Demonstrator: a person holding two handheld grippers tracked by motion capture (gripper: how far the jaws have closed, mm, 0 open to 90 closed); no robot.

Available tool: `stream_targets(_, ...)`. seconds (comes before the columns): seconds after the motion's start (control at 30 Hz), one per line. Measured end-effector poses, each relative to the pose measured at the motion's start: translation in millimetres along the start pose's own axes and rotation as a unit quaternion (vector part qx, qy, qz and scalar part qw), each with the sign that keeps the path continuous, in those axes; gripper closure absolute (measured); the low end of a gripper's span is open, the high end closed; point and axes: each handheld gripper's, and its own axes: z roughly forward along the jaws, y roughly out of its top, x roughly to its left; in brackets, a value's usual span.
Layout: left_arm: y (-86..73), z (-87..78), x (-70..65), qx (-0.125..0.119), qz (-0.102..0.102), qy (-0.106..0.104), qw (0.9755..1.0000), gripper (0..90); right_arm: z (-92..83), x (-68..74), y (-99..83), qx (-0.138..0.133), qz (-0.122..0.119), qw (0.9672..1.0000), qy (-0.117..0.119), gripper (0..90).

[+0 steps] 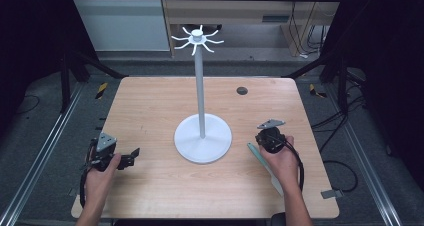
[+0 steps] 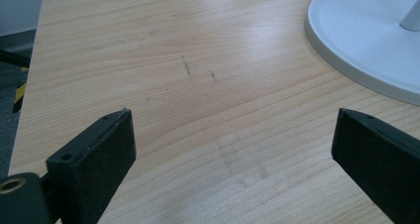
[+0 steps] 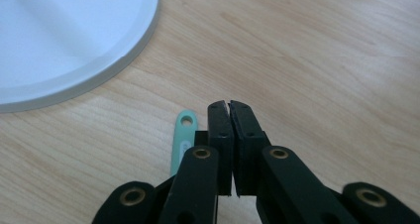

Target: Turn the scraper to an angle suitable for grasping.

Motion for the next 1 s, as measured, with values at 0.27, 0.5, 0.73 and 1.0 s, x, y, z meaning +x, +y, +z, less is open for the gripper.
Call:
stream_targets(0.27, 0.3, 3.7, -5.2, 0.011, 0.006, -0.012, 0.9998, 3.3, 11.6, -9.1, -8.1, 0.007, 0.036, 0.9989, 0.030, 90.0)
stream_targets(0.5, 0.7, 4.3, -5.8, 0.017, 0.010, -0.016, 0.9997, 3.7, 16.9, -3.7, -7.9, 0.022, 0.026, 0.9989, 0.033, 90.0)
stream_targets(0.73, 0.6, 5.9, -6.6, 0.017, 0.012, -0.015, 0.9997, 3.7, 19.7, -0.7, -9.1, 0.033, 0.026, 0.9987, 0.029, 90.0)
stream_targets(1.0, 0.4, 5.9, -5.5, 0.016, 0.008, -0.013, 0.9997, 3.7, 22.3, -1.4, -11.7, 0.044, 0.030, 0.9980, 0.034, 90.0)
